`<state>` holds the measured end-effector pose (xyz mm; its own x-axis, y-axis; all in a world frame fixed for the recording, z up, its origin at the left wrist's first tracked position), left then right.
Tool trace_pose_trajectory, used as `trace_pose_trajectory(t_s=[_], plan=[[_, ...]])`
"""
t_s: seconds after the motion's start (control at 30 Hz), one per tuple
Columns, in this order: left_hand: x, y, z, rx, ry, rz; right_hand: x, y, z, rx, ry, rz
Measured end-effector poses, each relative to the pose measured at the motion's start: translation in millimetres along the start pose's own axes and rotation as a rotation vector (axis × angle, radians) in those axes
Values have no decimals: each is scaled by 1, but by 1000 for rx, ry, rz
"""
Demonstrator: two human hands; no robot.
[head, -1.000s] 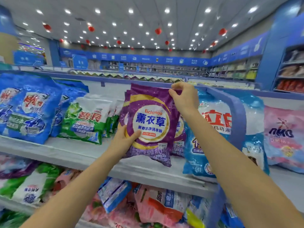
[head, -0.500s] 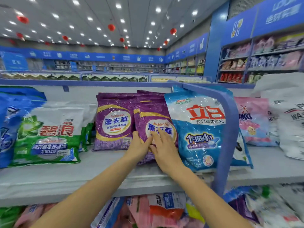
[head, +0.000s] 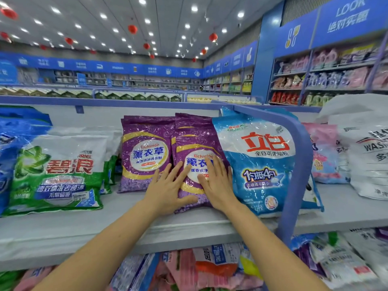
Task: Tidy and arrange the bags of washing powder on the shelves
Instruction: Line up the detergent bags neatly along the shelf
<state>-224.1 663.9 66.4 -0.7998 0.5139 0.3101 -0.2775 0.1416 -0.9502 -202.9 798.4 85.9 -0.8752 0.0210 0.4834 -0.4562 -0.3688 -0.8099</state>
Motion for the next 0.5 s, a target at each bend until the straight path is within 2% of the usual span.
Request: trace_pose_trajectory(t_s=[0.17,0.27,0.4,0.5], plan=[[-3,0,-2,85,-25,0,-10,-9,10,62,0,49],[-1,0,-6,111,-30,6,-31,-11,13,99,118,20],[-1,2,-7,85,-30,18,-59,8,4,-16,302,209],[0,4,-5,84,-27,34,-62,7,0,-67,350,249]])
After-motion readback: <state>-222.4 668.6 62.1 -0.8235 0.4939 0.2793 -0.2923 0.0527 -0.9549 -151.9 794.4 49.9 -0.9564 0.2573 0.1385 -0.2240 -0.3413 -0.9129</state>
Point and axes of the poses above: each hand's wrist, its own x-axis towards the middle knuckle, its own y-axis out of the palm, z = x × y, the point moved 8 cm from there along x, towards the middle knuckle
